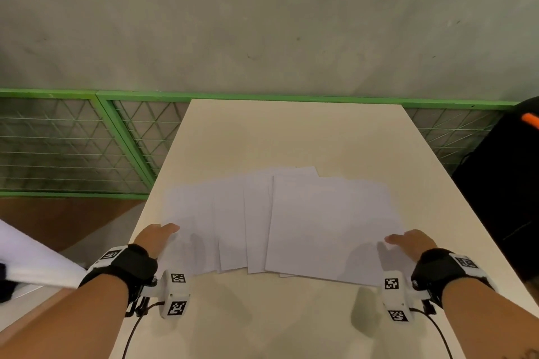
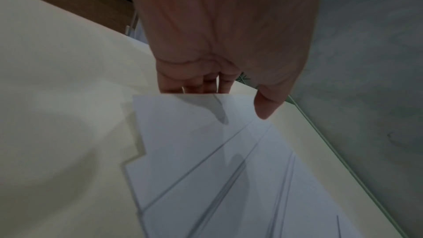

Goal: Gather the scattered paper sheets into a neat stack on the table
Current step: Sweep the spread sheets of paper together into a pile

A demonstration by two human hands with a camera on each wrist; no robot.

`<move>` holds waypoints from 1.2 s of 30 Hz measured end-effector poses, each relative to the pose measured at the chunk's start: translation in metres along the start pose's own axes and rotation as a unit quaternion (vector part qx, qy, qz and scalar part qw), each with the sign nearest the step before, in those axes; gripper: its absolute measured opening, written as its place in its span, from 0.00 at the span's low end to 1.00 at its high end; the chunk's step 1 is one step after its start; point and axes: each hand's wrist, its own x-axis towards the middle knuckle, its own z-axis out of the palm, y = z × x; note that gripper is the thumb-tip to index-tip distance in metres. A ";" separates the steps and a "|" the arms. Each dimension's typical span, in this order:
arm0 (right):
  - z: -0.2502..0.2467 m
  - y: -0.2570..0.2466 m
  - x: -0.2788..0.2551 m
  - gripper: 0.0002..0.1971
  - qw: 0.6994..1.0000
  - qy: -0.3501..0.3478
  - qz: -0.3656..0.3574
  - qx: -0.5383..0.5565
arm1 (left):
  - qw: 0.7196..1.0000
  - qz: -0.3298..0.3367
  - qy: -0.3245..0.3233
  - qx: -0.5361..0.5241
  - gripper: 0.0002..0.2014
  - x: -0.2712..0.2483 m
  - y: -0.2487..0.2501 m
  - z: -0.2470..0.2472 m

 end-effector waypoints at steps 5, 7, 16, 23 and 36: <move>0.010 -0.012 -0.009 0.34 1.000 0.004 0.000 -0.030 | 0.998 0.003 -0.033 -0.048 0.15 -0.002 -0.001 -0.002; 0.008 -0.016 -0.010 0.33 1.000 0.001 -0.003 -0.023 | 0.997 0.002 -0.045 -0.060 0.09 -0.003 0.000 -0.004; 0.031 -0.051 -0.025 0.29 0.999 0.000 -0.022 0.023 | 0.998 0.017 -0.012 0.052 0.34 0.012 0.007 -0.011; 0.054 -0.086 -0.054 0.29 0.998 -0.038 -0.047 0.024 | 0.999 0.040 -0.030 0.022 0.42 -0.007 0.019 -0.002; 0.078 -0.107 -0.076 0.19 0.981 -0.093 -0.041 0.166 | 0.996 0.070 -0.048 -0.019 0.33 0.008 0.004 -0.002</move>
